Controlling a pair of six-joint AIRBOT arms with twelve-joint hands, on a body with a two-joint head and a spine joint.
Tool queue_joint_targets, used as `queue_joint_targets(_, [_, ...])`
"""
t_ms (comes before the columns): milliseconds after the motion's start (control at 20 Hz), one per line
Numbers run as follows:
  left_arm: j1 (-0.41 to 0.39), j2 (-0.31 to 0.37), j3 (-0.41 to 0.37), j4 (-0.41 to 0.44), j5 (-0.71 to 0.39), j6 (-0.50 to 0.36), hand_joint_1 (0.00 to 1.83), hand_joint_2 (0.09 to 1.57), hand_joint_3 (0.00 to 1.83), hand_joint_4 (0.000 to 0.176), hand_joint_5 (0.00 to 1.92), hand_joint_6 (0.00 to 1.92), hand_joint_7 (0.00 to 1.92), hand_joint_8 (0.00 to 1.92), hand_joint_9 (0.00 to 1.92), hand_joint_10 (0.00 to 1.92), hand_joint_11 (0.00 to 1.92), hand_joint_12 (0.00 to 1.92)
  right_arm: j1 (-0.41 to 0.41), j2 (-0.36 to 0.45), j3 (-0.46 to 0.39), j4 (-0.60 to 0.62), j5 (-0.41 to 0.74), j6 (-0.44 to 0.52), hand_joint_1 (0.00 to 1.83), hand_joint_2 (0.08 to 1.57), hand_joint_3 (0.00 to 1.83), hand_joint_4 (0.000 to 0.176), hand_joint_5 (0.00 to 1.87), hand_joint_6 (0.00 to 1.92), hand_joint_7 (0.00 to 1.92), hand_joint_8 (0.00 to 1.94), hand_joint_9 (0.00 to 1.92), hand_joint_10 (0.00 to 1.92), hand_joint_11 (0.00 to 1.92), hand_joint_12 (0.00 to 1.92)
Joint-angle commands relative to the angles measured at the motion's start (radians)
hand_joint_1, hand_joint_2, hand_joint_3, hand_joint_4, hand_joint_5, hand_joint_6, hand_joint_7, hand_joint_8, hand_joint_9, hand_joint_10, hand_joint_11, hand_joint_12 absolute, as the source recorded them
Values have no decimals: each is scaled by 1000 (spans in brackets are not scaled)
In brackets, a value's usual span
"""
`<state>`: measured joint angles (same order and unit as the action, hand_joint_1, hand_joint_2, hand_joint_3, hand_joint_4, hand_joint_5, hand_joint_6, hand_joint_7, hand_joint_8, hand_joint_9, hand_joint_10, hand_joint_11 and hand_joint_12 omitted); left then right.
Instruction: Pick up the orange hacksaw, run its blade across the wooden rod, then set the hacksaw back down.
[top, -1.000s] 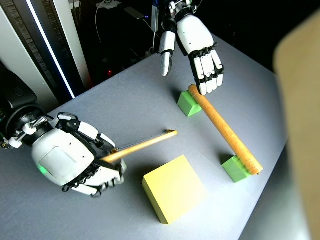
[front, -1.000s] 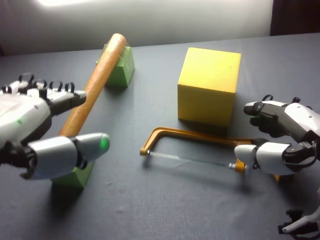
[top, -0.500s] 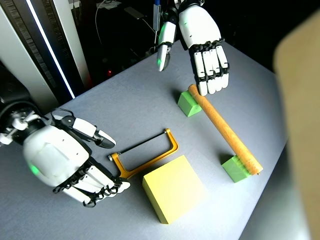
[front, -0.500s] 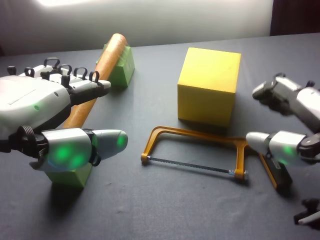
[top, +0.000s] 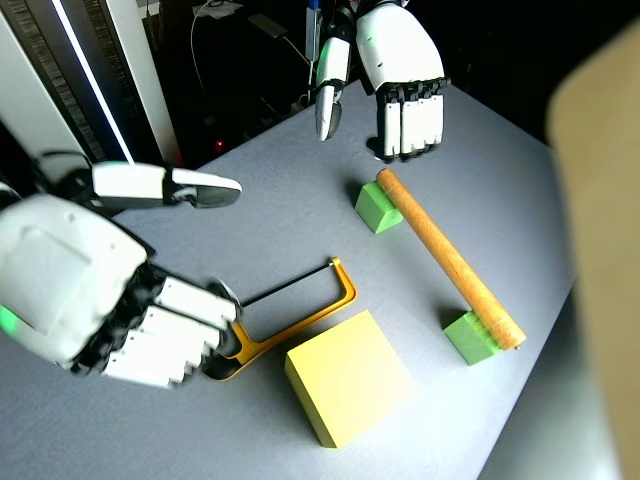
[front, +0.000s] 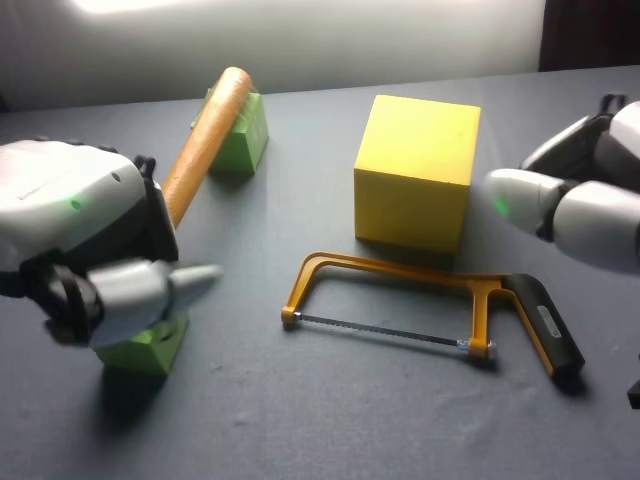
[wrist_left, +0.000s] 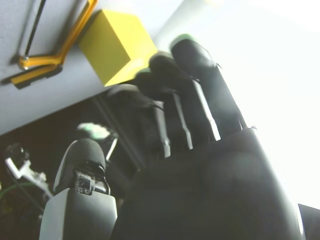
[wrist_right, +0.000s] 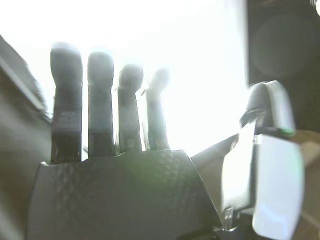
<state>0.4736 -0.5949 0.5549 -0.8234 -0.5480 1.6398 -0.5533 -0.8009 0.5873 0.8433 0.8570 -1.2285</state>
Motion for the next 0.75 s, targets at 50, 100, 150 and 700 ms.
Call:
queue_joint_targets(50, [-3, -20, 12, 29, -96, 3, 1167, 1342, 0, 146, 1520, 1921, 1666, 1921, 1729, 1921, 1777, 1921, 10, 19, 0, -48, 67, 35, 988, 1450, 0, 0, 1351, 1921, 1434, 1941, 1475, 1921, 1548, 1921])
queue_joint_targets(100, [0, -27, 10, 29, -95, 5, 1129, 1360, 8, 170, 1500, 1921, 1656, 1921, 1720, 1921, 1764, 1921, 13, 18, 1, -50, 70, 38, 980, 1447, 0, 0, 1359, 1921, 1441, 1941, 1485, 1921, 1540, 1921])
queue_joint_targets(150, [4, -35, 8, 29, -96, 5, 1114, 1368, 10, 175, 1499, 1921, 1653, 1921, 1713, 1921, 1754, 1921, 17, 17, 2, -52, 76, 42, 968, 1449, 0, 0, 1360, 1921, 1440, 1941, 1484, 1921, 1538, 1921])
queue_joint_targets(700, [20, -98, -3, 29, -125, 4, 1128, 1363, 1, 140, 1442, 1921, 1558, 1921, 1590, 1921, 1633, 1921, 36, -10, 66, -232, 145, 111, 953, 1443, 1, 0, 1298, 1921, 1406, 1941, 1451, 1921, 1504, 1921])
